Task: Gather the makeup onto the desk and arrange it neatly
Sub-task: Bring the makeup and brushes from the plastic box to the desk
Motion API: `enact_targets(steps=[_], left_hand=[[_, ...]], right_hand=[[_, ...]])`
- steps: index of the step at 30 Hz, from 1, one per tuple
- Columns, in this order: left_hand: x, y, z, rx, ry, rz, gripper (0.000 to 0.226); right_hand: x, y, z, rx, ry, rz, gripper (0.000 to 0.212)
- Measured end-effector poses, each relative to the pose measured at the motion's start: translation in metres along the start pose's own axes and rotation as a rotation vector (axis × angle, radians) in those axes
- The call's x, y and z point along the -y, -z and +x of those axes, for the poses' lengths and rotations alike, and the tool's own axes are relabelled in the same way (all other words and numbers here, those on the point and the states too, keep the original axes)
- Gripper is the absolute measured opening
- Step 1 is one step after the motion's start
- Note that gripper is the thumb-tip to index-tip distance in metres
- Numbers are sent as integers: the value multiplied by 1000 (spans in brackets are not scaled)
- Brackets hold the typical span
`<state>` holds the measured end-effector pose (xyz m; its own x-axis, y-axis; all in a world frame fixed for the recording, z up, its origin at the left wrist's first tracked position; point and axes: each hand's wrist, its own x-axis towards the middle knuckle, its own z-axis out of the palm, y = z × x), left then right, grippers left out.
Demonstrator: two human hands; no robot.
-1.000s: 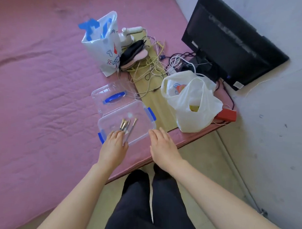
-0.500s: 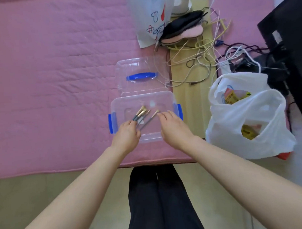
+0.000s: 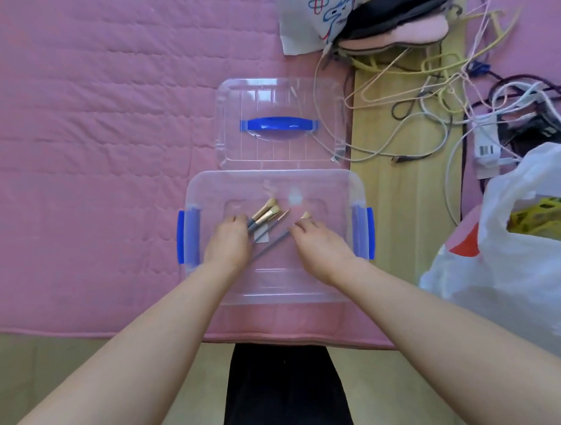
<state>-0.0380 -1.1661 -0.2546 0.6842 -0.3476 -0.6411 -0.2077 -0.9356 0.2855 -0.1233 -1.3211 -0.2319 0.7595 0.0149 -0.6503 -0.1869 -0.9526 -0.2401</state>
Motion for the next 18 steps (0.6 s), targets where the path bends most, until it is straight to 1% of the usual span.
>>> enact_targets(steps=[2, 3, 5, 8, 10, 15, 18], left_hand=[[2, -5, 11, -25, -2, 42, 24], [3, -8, 16, -40, -9, 54, 22], [6, -14, 24, -69, -19, 58, 18], [9, -21, 32, -116, -19, 55, 16], [9, -23, 36, -126, -17, 51, 17], [10, -26, 43, -111, -9, 52, 15], [10, -29, 46, -80, -11, 83, 16]], right_hand=[[4, -7, 11, -47, -30, -19, 41], [6, -11, 15, -67, -75, 11, 37], [12, -18, 23, -103, -237, 198, 32], [17, -23, 33, -106, -541, 547, 48], [20, -25, 39, -93, -681, 650, 51], [27, -31, 56, -80, -832, 779, 51], [27, -36, 65, -82, -899, 859, 43]])
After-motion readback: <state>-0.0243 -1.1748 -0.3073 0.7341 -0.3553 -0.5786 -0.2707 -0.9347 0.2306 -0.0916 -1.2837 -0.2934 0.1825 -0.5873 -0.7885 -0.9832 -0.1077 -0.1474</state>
